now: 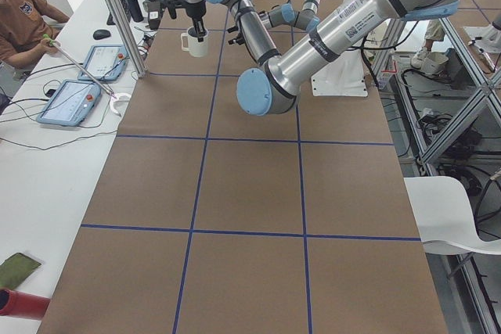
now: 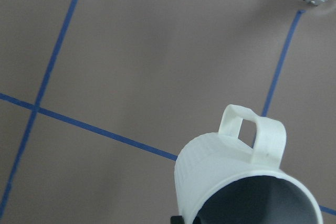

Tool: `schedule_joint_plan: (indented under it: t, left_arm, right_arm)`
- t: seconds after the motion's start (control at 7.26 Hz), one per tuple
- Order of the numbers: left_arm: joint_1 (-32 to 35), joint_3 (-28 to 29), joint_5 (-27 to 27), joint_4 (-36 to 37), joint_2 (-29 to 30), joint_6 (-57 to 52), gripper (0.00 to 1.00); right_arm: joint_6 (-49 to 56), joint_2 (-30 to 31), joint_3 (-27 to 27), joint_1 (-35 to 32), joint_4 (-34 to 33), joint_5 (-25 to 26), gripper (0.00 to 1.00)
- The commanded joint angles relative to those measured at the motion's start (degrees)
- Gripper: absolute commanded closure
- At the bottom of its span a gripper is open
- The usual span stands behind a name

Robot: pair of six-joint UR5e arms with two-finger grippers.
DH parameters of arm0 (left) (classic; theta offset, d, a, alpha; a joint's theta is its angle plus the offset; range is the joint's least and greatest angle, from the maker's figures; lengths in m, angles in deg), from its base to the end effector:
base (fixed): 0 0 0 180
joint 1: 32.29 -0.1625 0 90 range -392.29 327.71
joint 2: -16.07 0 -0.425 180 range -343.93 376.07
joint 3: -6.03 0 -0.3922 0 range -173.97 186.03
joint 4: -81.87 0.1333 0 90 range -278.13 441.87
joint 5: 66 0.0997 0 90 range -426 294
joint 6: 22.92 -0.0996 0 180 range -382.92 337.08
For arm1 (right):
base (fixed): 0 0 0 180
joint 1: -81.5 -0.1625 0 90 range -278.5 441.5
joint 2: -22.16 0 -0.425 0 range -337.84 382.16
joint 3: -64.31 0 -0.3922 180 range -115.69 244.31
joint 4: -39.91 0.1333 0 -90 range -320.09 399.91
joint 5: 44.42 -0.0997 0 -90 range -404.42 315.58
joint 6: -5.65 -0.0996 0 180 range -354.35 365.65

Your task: Left arm hands cup to right arm to dump lemon

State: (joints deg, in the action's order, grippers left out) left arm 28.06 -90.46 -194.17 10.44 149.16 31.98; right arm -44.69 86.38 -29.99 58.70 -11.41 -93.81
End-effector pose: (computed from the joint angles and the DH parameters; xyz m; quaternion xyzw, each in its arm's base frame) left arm 0.2693 -0.6181 0.1900 -0.0250 0.4031 -0.1137 0.9077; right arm -0.5047 -0.4271 0.2831 0.5195 -0.3044 0.0804 0.7944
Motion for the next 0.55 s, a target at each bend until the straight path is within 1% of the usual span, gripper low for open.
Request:
schedule_joint_plan:
  t: [0.0, 0.14, 0.28, 0.41]
  left_arm:
    - [3.87, -1.95, 0.03, -1.15, -10.26, -17.54, 1.00]
    - [5.55, -1.78, 0.03, -1.94, -14.14, -24.77, 1.00]
    - [7.39, -1.51, -0.06, -3.60, -18.79, -30.32, 1.00]
    - [8.37, -1.42, -0.14, -5.88, -22.05, -32.81, 1.00]
  right_arm:
    - [3.13, 2.92, -1.24, -9.92, -0.27, -20.72, 0.00]
    - [5.84, 4.32, -1.15, -16.16, -0.62, -32.32, 0.00]
    - [9.00, 5.90, -0.72, -22.31, -1.32, -42.88, 0.00]
    - [13.12, 6.53, -0.71, -28.99, -6.03, -53.34, 0.00]
